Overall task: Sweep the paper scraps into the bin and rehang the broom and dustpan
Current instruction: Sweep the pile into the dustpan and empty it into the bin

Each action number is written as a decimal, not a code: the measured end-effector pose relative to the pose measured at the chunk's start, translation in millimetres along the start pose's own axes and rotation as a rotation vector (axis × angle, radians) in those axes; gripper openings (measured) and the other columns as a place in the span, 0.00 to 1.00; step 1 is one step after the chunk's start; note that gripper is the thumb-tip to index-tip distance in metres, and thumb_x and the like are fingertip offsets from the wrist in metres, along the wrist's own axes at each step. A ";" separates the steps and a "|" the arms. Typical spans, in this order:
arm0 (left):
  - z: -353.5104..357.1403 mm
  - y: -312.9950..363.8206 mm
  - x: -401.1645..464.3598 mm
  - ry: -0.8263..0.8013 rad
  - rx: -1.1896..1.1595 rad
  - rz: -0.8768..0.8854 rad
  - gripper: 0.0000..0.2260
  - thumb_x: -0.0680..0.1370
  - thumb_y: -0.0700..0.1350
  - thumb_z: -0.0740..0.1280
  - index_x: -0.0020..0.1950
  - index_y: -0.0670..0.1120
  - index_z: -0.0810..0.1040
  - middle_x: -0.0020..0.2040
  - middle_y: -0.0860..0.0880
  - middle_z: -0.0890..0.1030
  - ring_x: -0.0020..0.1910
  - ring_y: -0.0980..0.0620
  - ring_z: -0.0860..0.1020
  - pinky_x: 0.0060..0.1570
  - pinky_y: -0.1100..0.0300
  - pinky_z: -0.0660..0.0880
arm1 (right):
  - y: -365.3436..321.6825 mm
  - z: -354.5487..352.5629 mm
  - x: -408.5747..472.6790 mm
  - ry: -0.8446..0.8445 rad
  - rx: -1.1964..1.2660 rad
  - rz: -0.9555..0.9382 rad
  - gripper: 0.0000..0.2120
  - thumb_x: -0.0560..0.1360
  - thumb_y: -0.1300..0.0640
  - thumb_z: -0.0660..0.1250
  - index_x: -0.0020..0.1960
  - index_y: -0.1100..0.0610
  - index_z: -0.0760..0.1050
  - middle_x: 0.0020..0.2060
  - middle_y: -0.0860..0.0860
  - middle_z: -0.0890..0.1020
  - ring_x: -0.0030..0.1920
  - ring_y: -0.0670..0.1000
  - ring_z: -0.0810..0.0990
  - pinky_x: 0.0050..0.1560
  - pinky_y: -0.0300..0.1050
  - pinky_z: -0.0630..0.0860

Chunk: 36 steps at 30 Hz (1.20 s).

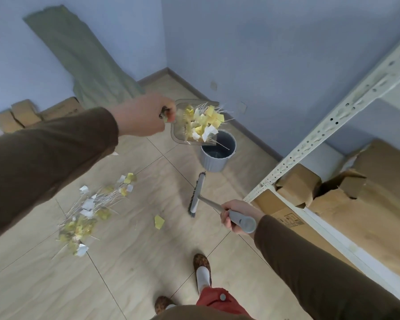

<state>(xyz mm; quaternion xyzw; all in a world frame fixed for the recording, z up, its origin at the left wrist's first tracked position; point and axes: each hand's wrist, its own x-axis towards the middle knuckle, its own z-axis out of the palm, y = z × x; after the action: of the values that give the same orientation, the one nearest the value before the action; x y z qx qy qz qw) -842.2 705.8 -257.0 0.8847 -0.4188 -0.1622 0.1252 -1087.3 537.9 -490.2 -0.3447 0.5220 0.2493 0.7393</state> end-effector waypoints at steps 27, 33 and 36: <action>168.8 20.4 -6.6 -0.209 0.815 0.354 0.18 0.74 0.29 0.63 0.61 0.43 0.70 0.56 0.46 0.73 0.44 0.44 0.72 0.31 0.53 0.66 | 3.6 -26.2 2.8 0.054 0.019 0.041 0.04 0.79 0.60 0.60 0.52 0.61 0.68 0.28 0.54 0.74 0.20 0.48 0.73 0.19 0.37 0.73; 157.8 20.5 -5.0 -0.202 0.838 0.347 0.20 0.73 0.29 0.66 0.62 0.43 0.70 0.56 0.45 0.73 0.47 0.44 0.74 0.28 0.55 0.63 | 5.0 -19.8 2.8 0.045 -0.011 0.061 0.04 0.79 0.59 0.60 0.50 0.61 0.68 0.28 0.53 0.73 0.20 0.47 0.72 0.20 0.37 0.73; 147.3 16.5 -3.3 -0.164 0.798 0.313 0.20 0.73 0.30 0.66 0.62 0.45 0.69 0.55 0.47 0.72 0.44 0.46 0.73 0.29 0.54 0.67 | 5.7 -17.1 2.1 0.023 -0.015 0.062 0.04 0.79 0.59 0.60 0.48 0.61 0.68 0.27 0.53 0.73 0.20 0.48 0.73 0.20 0.37 0.73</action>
<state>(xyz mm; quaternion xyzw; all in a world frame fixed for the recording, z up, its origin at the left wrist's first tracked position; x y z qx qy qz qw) -913.5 685.6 -385.4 0.7738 -0.5862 -0.0363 -0.2371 -1101.0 528.4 -497.3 -0.3369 0.5390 0.2721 0.7225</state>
